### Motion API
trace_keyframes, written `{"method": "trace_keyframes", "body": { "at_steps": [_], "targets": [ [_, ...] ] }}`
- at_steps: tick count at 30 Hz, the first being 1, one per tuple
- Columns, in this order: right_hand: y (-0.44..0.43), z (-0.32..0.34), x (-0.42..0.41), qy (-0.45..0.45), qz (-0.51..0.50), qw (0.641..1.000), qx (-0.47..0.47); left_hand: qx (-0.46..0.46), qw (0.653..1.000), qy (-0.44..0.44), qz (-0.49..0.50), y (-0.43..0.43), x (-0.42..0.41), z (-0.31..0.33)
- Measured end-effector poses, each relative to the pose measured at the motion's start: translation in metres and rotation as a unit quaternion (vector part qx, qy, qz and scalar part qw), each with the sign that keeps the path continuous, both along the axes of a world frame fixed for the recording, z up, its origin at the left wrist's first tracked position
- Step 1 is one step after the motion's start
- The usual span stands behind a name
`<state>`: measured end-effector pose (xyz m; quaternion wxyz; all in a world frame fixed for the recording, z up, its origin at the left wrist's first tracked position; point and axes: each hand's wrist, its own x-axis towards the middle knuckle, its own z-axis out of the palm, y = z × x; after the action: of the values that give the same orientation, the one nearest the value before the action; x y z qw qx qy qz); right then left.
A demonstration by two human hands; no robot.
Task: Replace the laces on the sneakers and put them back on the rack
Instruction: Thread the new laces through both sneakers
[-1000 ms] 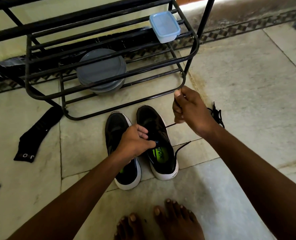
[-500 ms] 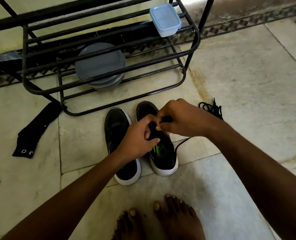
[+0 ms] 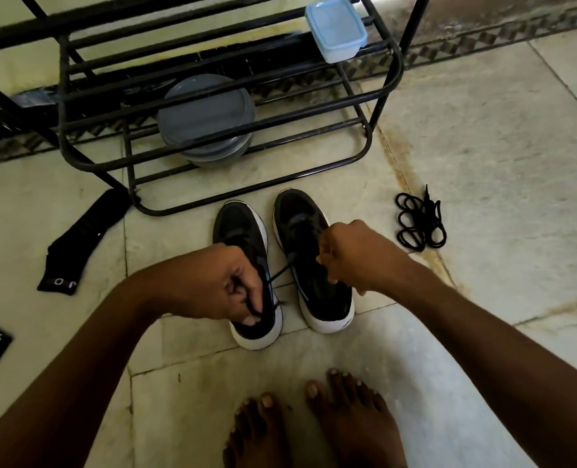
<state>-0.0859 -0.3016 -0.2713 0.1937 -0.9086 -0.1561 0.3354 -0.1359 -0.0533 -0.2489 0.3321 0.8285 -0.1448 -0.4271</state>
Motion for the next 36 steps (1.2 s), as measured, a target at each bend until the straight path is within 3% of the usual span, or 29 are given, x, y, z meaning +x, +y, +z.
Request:
{"method": "trace_keyframes", "body": {
  "at_steps": [3,6,10,13,16,19,22,25,31,36],
  "targets": [
    [0.016,-0.010,-0.012,-0.017,-0.013,1.000,-0.021,0.056,0.998,-0.006,-0.032,0.005,-0.010,0.002],
    [0.027,-0.013,-0.021,0.032,-0.016,0.999,-0.021,0.066,0.997,0.002,-0.036,0.003,-0.013,-0.002],
    [0.024,-0.013,-0.018,0.019,-0.068,0.998,0.002,0.068,0.996,-0.016,-0.055,-0.009,-0.015,-0.010],
    [0.010,-0.006,-0.007,0.017,-0.144,0.986,0.083,0.053,0.996,0.002,-0.078,-0.024,-0.017,-0.012],
    [0.000,0.012,0.005,0.035,-0.232,0.951,0.203,0.013,0.995,0.044,-0.084,-0.036,-0.013,-0.007],
    [-0.009,0.023,0.015,0.090,-0.287,0.915,0.270,-0.034,0.999,0.025,-0.006,-0.040,-0.002,-0.006],
    [-0.014,0.016,0.015,0.098,-0.256,0.936,0.223,-0.048,0.991,-0.048,0.118,-0.045,0.007,-0.018],
    [-0.015,-0.001,0.005,0.080,-0.206,0.962,0.159,-0.020,0.972,-0.167,0.161,-0.054,0.008,-0.036],
    [-0.024,-0.020,-0.004,0.069,-0.211,0.965,0.140,0.063,0.972,-0.225,-0.030,-0.067,-0.002,-0.059],
    [-0.029,-0.024,-0.004,0.087,-0.212,0.965,0.127,0.049,0.951,-0.300,-0.047,-0.067,-0.009,-0.065]
  ]
}}
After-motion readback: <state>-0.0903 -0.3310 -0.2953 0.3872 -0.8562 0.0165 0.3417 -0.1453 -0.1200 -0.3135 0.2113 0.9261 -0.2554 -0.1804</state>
